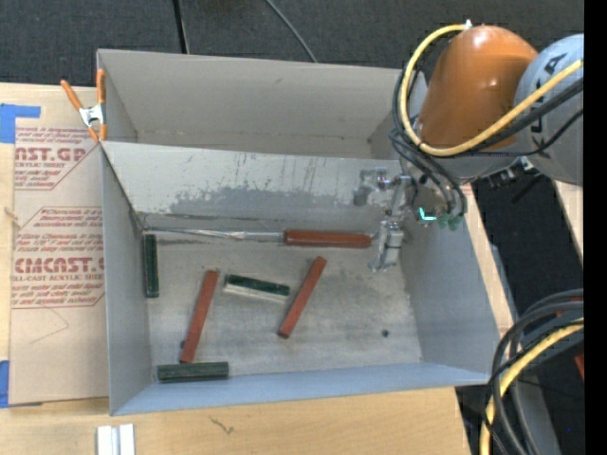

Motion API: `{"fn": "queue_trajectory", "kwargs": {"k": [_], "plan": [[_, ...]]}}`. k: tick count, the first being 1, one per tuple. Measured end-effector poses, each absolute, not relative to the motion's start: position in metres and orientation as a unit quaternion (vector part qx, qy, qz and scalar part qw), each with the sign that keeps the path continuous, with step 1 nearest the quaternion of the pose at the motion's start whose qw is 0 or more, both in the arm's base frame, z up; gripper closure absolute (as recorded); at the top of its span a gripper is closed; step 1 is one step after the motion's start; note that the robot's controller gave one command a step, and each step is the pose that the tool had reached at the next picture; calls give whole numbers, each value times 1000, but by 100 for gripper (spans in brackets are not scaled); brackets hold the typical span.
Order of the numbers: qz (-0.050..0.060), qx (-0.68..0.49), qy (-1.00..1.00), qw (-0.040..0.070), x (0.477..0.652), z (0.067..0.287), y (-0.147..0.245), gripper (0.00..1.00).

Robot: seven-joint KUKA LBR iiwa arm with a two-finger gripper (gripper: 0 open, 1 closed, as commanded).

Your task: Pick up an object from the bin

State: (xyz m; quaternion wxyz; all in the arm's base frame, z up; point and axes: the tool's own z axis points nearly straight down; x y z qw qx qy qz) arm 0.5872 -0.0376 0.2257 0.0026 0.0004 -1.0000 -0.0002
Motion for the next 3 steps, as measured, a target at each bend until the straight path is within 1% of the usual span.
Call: {"fn": "queue_trajectory", "kwargs": {"k": [1,2,3], "plan": [[0,1,-1000,-1,589,230,-38,0],[0,68,-998,-2,584,184,-24,0],[0,239,-971,-1,570,162,3,0]]}}
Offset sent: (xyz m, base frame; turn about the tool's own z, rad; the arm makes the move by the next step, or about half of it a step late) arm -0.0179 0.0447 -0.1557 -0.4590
